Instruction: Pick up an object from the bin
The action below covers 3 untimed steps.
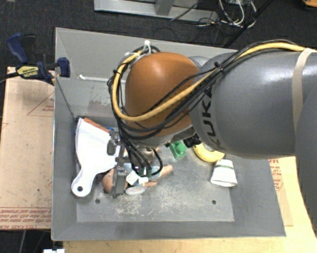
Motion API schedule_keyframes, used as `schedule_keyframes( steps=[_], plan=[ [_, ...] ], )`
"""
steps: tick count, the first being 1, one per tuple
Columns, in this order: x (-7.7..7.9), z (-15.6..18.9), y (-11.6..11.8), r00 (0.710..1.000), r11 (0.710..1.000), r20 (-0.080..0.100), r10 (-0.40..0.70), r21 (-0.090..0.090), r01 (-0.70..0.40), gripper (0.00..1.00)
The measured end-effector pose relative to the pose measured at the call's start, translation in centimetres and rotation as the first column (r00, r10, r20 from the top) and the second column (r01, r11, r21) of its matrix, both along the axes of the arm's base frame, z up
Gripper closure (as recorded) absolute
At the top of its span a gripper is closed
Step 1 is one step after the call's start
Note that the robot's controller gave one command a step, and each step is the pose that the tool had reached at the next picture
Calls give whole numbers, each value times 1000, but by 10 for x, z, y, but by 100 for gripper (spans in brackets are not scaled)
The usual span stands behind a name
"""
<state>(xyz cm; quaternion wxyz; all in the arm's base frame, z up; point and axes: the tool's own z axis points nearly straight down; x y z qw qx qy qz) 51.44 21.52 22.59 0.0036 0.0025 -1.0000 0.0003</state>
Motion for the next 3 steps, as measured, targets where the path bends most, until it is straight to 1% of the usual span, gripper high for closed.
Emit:
schedule_keyframes(
  steps=[1,2,3],
  plan=[
    [2,5,-1,1000,1000,7,-4,2,4,0],
    [6,-46,-12,999,999,12,32,4,-32,0],
    [4,-99,-28,1000,1000,8,-28,3,28,0]
  ],
)
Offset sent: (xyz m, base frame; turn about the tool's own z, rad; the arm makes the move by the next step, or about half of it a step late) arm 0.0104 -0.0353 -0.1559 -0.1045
